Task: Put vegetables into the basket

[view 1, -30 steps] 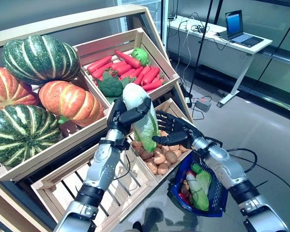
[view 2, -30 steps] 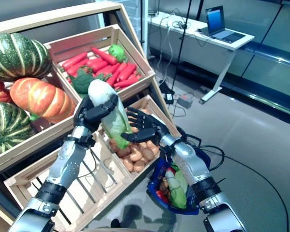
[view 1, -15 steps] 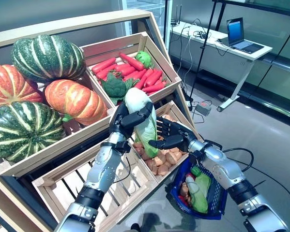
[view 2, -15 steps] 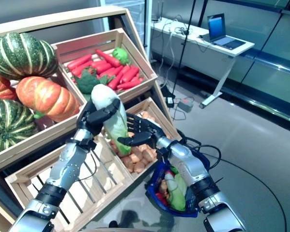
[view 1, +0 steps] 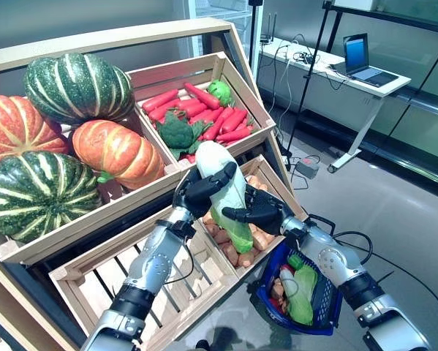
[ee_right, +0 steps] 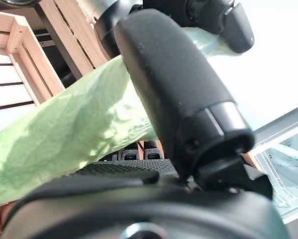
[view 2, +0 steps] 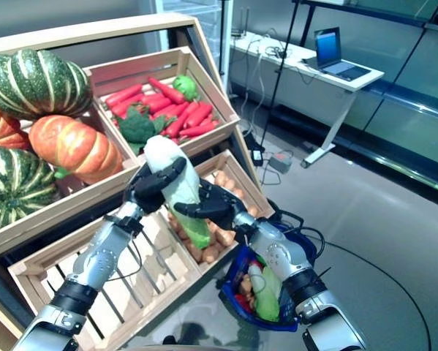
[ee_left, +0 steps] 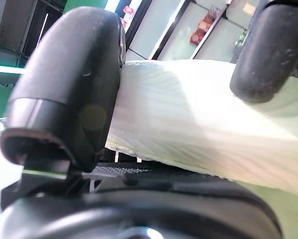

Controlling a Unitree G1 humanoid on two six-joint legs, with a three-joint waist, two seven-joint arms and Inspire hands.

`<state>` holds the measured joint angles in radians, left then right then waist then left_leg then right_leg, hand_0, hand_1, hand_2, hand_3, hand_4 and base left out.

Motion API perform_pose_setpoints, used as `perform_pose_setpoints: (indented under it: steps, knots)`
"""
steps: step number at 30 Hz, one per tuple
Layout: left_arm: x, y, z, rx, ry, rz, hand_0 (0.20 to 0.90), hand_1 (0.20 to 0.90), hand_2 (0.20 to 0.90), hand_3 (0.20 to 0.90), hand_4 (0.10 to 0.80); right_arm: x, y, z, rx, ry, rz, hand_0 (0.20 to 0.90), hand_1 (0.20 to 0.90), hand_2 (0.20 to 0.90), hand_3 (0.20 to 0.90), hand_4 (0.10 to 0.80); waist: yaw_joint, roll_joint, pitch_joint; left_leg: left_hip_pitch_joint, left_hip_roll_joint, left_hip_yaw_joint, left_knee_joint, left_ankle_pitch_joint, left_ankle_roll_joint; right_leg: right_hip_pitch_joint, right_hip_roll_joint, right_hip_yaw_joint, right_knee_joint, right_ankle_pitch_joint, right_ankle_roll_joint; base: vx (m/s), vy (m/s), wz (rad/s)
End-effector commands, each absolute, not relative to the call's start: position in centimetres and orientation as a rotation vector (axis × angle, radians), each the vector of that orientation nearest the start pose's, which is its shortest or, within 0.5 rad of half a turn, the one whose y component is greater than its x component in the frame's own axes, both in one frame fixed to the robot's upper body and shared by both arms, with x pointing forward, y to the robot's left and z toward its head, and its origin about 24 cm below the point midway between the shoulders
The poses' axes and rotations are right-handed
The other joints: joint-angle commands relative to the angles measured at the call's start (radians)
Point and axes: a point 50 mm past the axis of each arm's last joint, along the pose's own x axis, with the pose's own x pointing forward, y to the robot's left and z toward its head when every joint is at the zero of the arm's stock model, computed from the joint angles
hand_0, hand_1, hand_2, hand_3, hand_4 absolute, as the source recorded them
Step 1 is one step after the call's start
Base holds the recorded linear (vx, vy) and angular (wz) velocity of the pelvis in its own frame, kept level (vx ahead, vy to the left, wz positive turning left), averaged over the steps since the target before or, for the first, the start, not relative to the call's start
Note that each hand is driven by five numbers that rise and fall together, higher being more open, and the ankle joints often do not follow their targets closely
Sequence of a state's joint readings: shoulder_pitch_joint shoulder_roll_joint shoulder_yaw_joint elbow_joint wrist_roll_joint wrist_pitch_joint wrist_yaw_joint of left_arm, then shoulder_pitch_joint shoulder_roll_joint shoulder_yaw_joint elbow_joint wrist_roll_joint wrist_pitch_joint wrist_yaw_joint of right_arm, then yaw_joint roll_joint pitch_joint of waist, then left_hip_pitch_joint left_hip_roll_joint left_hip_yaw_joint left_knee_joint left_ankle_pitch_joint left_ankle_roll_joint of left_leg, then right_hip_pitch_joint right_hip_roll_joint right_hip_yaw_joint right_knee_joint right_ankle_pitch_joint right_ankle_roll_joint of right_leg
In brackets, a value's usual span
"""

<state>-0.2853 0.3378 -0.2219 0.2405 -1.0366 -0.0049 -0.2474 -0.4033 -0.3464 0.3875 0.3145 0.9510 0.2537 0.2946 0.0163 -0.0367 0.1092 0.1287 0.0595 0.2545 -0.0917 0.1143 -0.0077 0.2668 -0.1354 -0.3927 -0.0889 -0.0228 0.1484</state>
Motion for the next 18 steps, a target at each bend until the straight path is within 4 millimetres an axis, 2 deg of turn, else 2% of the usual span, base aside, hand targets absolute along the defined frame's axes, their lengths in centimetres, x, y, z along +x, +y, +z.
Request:
perform_pose_setpoints:
  steps: [1,11,12,13,18]
  knots:
    - [29.9,5.8,12.0,-0.841,-0.161,-0.948,0.300,0.300,0.300,0.300,0.400,32.1,-3.4,12.0,0.583,0.068,0.945,0.900,0.900,0.900,0.900,0.800,0.004,0.019,-0.073,0.110,-0.007,0.005,0.004,-0.219,-0.024,-0.022,0.031,0.013,0.002,-0.040,-0.070,0.000,0.000,0.00]
    - [28.9,4.2,13.9,-0.901,-0.236,-1.059,0.300,0.300,0.300,0.300,0.400,33.6,-5.1,11.2,0.260,0.084,0.835,0.900,0.900,0.900,0.900,0.800,0.000,0.013,-0.065,0.110,-0.007,0.006,0.004,-0.221,-0.022,-0.024,0.028,0.023,0.002,-0.036,-0.070,0.000,0.000,0.00]
    - [28.8,4.2,14.2,-0.894,-0.247,-1.063,0.300,0.300,0.300,0.300,0.400,33.6,-5.2,11.2,0.243,0.080,0.831,0.634,0.634,0.634,0.634,0.623,0.000,0.013,-0.064,0.110,-0.006,0.006,0.004,-0.221,-0.022,-0.024,0.027,0.022,0.002,-0.036,-0.070,0.000,0.000,0.00]
    - [28.7,4.2,14.5,-0.888,-0.255,-1.060,0.300,0.300,0.300,0.300,0.400,33.7,-5.3,11.4,0.230,0.071,0.835,0.300,0.300,0.300,0.300,0.400,0.000,0.013,-0.063,0.111,-0.007,0.004,0.004,-0.221,-0.022,-0.023,0.027,0.023,0.002,-0.036,-0.069,0.000,0.000,0.00]
    - [28.7,4.4,15.1,-0.869,-0.279,-1.049,0.300,0.300,0.300,0.300,0.400,33.8,-5.4,11.9,0.187,0.041,0.831,0.300,0.300,0.300,0.300,0.400,0.001,0.011,-0.058,0.111,-0.005,0.004,0.004,-0.220,-0.023,-0.023,0.027,0.020,0.002,-0.035,-0.070,0.000,0.000,0.00]
